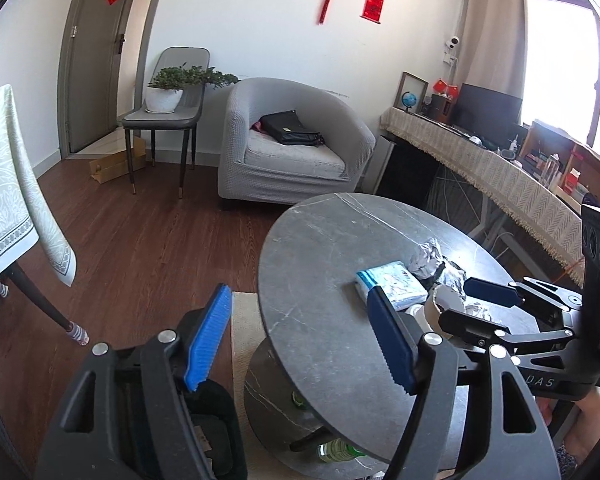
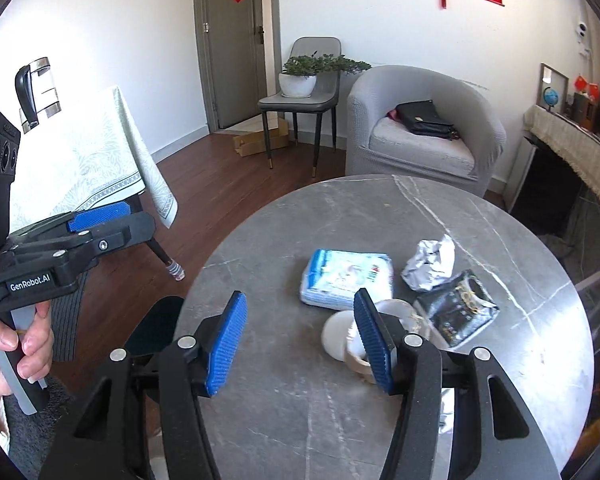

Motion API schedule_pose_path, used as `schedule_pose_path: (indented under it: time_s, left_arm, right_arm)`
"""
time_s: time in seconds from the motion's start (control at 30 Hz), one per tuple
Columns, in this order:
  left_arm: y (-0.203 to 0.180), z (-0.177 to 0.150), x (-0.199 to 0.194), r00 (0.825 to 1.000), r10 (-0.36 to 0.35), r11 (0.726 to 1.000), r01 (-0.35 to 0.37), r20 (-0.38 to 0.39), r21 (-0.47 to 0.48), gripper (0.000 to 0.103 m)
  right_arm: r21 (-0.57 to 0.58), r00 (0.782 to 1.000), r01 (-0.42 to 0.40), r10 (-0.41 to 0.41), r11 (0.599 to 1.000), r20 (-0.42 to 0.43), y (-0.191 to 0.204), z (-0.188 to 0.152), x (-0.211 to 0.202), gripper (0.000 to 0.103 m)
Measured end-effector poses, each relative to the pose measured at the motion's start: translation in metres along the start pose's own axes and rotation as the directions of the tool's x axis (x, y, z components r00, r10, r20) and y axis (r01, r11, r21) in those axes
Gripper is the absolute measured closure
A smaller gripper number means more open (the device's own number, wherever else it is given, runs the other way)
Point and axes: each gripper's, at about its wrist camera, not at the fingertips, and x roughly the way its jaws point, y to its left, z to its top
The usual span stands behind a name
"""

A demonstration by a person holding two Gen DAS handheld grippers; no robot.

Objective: Collect trash

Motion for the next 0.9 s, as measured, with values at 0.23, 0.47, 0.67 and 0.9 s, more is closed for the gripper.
schedule_pose_path:
  time_s: [0.23, 0.47, 0.67, 0.9]
  left_arm:
    - [-0.050, -0.005, 0.029, 0.995, -0.094, 0.995, 0.095, -0.040, 0.037, 0.028]
    - [-0.092, -0.012, 0.055, 0.986, -0.146, 0.986, 0.151, -0.080, 0.064, 0.027]
    - [-0.115, -0.017, 0.078, 0.982, -0.149, 0.984, 0.159, -0.117, 0.079, 0.027]
    - [-0.135, -0.023, 0.097, 0.979, -0.141, 0.983, 0.156, -0.145, 0.099, 0.032]
  right_arm:
    - [0.046, 0.999, 0.047, -0.048, 0.998, 0.018, -0.046, -0.020, -0.020, 0.031]
    - [0.058, 0.997, 0.072, -0.069, 0.996, -0.045, -0.078, -0.049, -0.023, 0.029]
    - [0.072, 0.997, 0.045, -0.040, 0.996, -0.070, -0.092, -0.062, -0.024, 0.029]
    - [0.057, 0.997, 0.002, 0.002, 0.998, -0.079, -0.093, -0.068, -0.024, 0.029]
